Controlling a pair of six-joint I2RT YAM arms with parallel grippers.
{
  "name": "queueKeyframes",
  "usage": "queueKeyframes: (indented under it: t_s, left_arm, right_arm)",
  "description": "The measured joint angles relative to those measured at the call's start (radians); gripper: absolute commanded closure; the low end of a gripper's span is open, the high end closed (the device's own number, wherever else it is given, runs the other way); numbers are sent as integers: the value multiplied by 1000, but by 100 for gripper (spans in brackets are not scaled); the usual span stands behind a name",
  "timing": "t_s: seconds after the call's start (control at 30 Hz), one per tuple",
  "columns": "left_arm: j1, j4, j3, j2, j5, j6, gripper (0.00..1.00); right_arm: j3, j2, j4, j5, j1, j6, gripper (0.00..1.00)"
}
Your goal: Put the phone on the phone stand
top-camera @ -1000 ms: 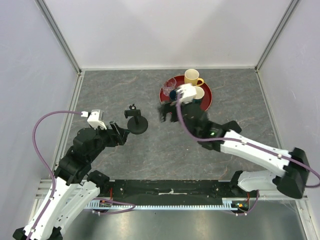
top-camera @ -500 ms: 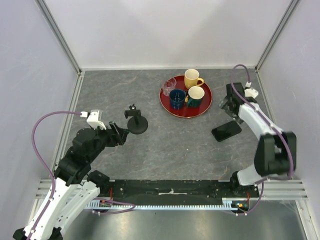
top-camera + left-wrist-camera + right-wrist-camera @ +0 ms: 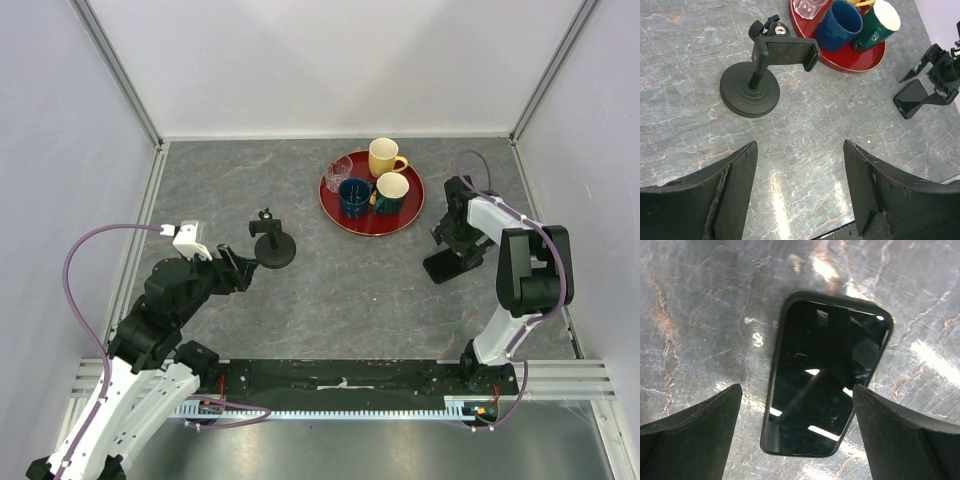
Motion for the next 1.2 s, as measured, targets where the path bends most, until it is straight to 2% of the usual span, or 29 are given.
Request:
queueKeyframes:
  t_s: [0.33, 0.5, 0.83, 1.2]
  left_arm:
    - [0, 7, -3, 19, 0, 0, 26]
    - [0, 8, -3, 24, 0, 0, 26]
    - [0, 14, -5, 21, 0, 0, 27]
    - [0, 14, -5, 24, 0, 0, 27]
  right_arm:
    - [-175, -148, 116, -51, -96, 142, 3]
    - [-194, -136, 113, -48, -105, 175, 2]
    - [-172, -130, 87, -30, -66, 75, 2]
    - [-179, -227, 79, -39, -42, 55, 2]
